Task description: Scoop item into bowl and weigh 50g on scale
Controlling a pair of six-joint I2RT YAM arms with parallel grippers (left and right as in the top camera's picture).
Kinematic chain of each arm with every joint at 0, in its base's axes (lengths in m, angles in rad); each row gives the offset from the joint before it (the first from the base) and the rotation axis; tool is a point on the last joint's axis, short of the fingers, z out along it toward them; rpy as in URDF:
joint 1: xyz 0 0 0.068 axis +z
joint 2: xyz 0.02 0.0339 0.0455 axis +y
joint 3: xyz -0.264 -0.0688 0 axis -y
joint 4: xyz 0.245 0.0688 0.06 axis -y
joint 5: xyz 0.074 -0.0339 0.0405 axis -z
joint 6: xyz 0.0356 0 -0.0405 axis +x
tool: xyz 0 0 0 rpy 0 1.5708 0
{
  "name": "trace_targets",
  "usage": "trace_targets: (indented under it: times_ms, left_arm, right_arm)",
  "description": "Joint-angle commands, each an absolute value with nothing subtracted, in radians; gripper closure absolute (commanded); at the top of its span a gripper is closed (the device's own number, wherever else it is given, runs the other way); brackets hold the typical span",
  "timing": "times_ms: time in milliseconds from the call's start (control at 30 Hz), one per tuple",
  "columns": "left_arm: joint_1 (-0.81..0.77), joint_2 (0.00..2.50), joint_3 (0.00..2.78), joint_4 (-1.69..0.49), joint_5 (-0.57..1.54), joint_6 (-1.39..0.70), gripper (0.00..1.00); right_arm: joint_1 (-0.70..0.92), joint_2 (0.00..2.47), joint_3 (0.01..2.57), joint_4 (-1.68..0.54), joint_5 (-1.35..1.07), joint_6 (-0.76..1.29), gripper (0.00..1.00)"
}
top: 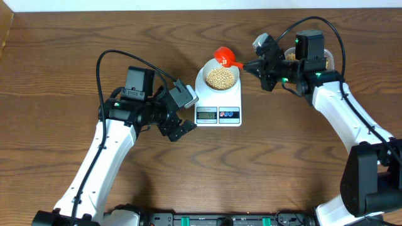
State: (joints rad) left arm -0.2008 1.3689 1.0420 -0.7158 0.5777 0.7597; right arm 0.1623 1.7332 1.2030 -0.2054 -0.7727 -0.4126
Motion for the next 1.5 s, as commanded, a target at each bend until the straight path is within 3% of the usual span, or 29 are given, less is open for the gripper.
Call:
trace_targets:
  times_ms: [0,967,1467]
  left_arm:
    - [-0.197,1.369,1.065,-0.717,0.591,0.766,0.05]
    - [-0.197,1.369,1.065,-0.717,0.591,0.766,0.05]
    - [-0.197,1.369,1.065,-0.717,0.591,0.766,0.05]
  right_arm:
    - [0.170,1.705,1.208,-0.207,-0.776,-0.427,0.99]
    - [0.171,1.694,1.208,-0.213,-0.799,-0.423,0.99]
    - [0.171,1.695,1.208,-0.213,-0.800,-0.324,0.99]
